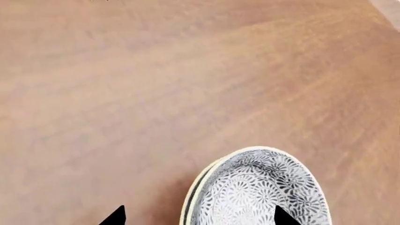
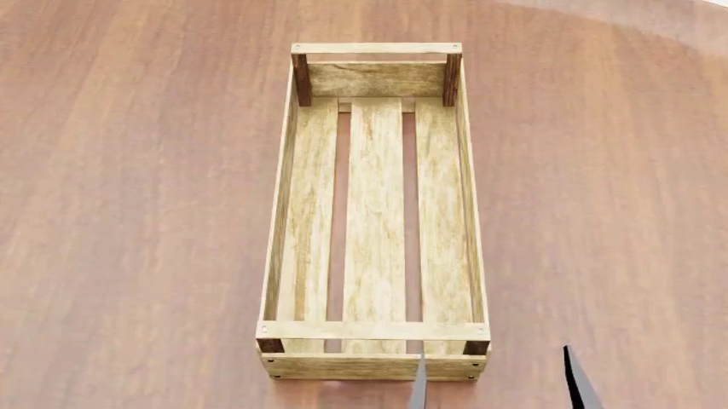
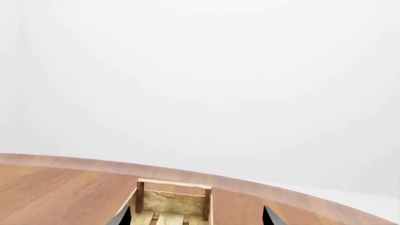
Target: Stack the right bowl on the left bowl and place them in the tray.
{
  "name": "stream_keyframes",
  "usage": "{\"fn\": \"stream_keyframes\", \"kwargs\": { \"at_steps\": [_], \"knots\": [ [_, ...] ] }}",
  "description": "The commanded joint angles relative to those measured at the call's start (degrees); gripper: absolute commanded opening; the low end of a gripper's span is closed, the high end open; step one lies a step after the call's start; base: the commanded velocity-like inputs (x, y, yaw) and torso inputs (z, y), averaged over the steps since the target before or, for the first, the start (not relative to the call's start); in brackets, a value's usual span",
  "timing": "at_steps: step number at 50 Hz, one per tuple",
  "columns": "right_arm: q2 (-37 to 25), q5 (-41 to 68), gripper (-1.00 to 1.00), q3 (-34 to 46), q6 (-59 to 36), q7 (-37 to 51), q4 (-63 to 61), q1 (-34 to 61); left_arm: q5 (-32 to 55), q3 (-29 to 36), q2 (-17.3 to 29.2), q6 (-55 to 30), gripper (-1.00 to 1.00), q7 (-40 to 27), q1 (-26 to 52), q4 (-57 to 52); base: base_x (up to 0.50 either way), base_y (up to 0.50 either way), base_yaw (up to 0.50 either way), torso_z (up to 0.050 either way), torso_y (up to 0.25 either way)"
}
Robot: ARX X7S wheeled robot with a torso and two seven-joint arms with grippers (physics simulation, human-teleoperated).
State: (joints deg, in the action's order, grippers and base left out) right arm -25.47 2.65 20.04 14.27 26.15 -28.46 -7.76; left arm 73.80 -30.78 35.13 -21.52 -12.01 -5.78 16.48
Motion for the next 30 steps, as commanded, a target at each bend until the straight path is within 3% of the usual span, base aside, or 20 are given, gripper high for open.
{"fn": "stream_keyframes", "kwargs": {
  "at_steps": [1,30],
  "knots": [
    [1.03,-1.26,1.0,-1.08,-0.32,-0.96,-0.19,-0.04,-4.28,0.69,-1.08,1.38,1.0,2.15,-0.25,-1.39,0.0,0.0,0.0,0.0,0.0],
    [0.81,-1.62,1.0,-0.6,-0.94,-0.64,0.15,0.3,-6.21,1.96,-1.3,2.35,1.0,3.18,1.12,2.02,0.0,0.0,0.0,0.0,0.0]
  ]
}}
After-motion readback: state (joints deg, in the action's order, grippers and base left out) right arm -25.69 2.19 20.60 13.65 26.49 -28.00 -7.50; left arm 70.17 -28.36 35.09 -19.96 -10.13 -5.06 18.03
